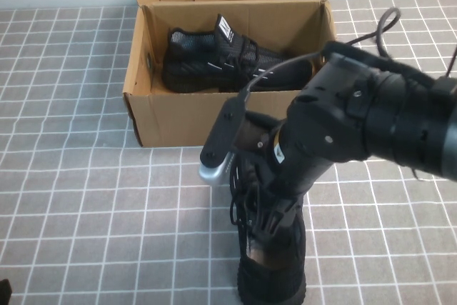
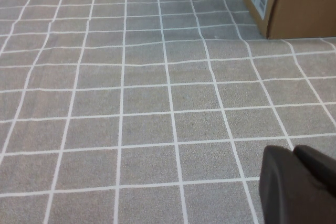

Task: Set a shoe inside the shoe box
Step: Pick up the shoe from the table, then hand over the shoe

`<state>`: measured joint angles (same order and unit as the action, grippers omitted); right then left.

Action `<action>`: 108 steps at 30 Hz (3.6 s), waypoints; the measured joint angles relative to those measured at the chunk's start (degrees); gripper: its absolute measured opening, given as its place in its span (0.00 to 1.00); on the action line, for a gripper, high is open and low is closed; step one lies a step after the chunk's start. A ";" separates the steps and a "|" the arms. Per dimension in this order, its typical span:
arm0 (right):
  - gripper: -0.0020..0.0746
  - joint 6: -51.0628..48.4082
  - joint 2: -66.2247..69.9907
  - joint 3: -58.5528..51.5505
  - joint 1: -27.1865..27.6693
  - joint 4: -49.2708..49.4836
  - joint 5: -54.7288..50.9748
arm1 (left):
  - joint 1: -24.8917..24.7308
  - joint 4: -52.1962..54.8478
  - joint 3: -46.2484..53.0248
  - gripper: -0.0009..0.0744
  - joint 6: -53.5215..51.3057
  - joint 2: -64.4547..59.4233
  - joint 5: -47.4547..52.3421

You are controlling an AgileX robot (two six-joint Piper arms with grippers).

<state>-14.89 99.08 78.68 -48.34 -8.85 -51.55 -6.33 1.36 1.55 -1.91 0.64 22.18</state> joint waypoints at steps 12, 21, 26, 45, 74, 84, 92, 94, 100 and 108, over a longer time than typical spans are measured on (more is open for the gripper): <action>0.64 0.59 1.83 0.00 0.00 1.91 2.87 | 0.00 0.00 0.00 0.01 0.00 0.00 0.00; 0.63 0.86 3.00 0.00 0.00 -3.82 2.22 | 0.00 0.00 0.00 0.01 0.00 0.00 0.00; 0.48 0.86 3.00 0.00 0.00 -4.04 2.11 | 0.00 0.00 0.00 0.01 0.00 0.00 0.00; 0.06 -0.05 -13.43 1.66 -1.17 -3.94 -15.60 | 0.00 0.00 0.00 0.01 0.00 0.00 0.00; 0.06 -12.36 -18.38 15.40 -1.17 -2.08 -21.06 | 0.00 2.77 0.00 0.01 -1.76 0.00 -4.34; 0.06 -8.44 -18.38 15.40 -1.17 -2.08 -21.06 | 0.00 -8.42 0.00 0.01 7.28 0.00 -28.59; 0.06 -6.76 -18.38 15.40 -1.17 -2.08 -20.95 | 0.00 -8.86 0.00 0.01 7.69 0.00 -33.28; 0.06 -6.23 -18.38 15.40 -1.17 -2.08 -20.95 | 0.00 -8.86 0.00 0.01 7.69 0.00 -32.28; 0.06 -5.52 -18.38 15.40 -1.17 -2.08 -20.49 | 0.00 -9.13 0.00 0.01 13.16 0.00 -27.54; 0.06 -5.36 -18.05 15.40 -1.17 -2.53 -15.65 | 0.00 -11.95 -10.94 0.01 14.42 -11.17 -3.57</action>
<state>-20.25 81.03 94.08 -49.51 -11.37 -67.20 -6.33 -10.59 -9.39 12.52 -10.53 18.60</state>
